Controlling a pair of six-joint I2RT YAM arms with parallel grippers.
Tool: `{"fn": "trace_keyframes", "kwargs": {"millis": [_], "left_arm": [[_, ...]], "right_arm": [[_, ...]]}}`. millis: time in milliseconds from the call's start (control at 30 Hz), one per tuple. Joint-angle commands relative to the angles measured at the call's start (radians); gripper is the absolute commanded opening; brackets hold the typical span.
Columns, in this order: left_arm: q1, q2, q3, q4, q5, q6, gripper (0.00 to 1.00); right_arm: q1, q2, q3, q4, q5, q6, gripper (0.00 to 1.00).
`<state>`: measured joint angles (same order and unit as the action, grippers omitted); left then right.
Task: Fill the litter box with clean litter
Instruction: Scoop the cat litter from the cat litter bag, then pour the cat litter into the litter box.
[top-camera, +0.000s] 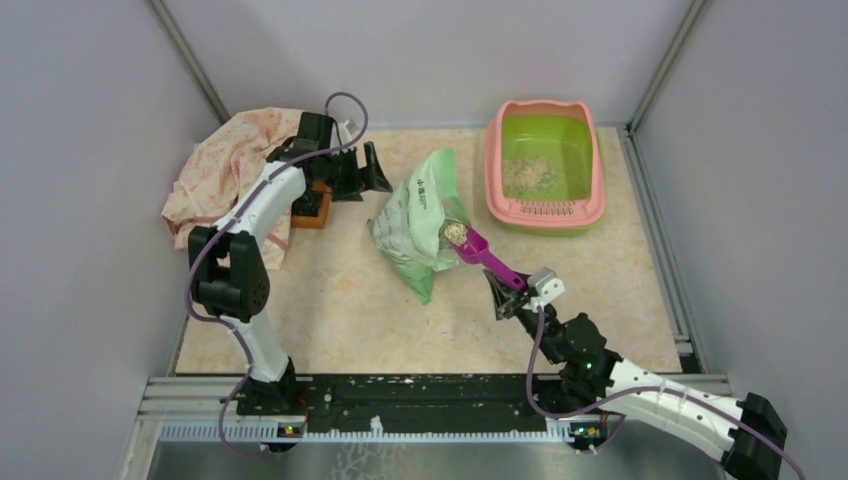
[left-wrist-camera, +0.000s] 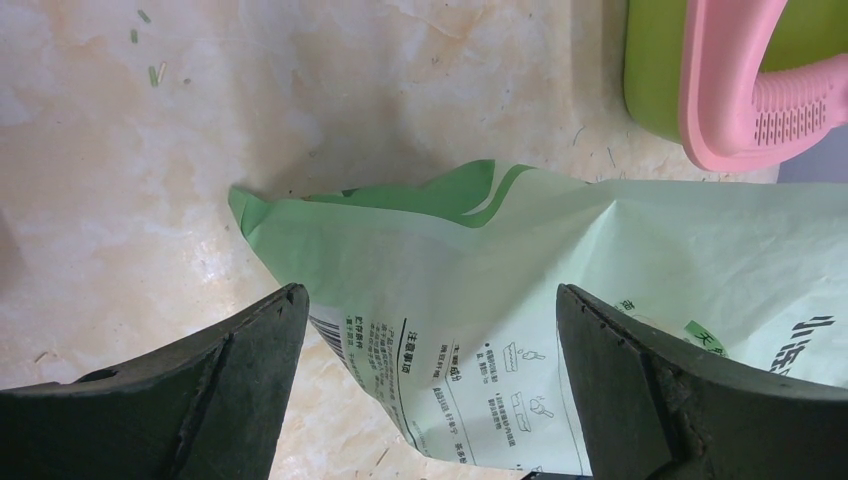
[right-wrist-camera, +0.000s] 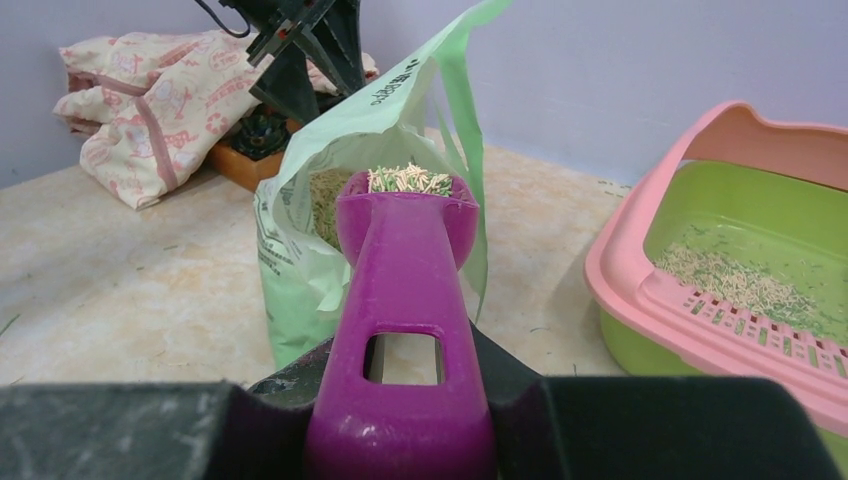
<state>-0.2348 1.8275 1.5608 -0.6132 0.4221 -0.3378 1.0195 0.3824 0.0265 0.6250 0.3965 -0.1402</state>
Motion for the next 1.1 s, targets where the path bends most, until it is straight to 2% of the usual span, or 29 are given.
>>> {"fn": "trace_keyframes", "kwargs": {"millis": [0,667,1067], "left_arm": [[-0.003,-0.011,0.038,-0.010,-0.012,0.003,0.99],[-0.021,0.029,0.092,-0.021,-0.018,-0.004,0.99],[-0.030,0.061,0.122,-0.021,-0.005,-0.006,0.99]], "right_arm": [[0.012,-0.017,0.036,0.030,0.007,-0.022,0.00],[0.011,-0.224,0.132,-0.155,0.021,-0.048,0.00],[0.012,-0.229,0.160,-0.125,0.089,-0.084,0.00]]}}
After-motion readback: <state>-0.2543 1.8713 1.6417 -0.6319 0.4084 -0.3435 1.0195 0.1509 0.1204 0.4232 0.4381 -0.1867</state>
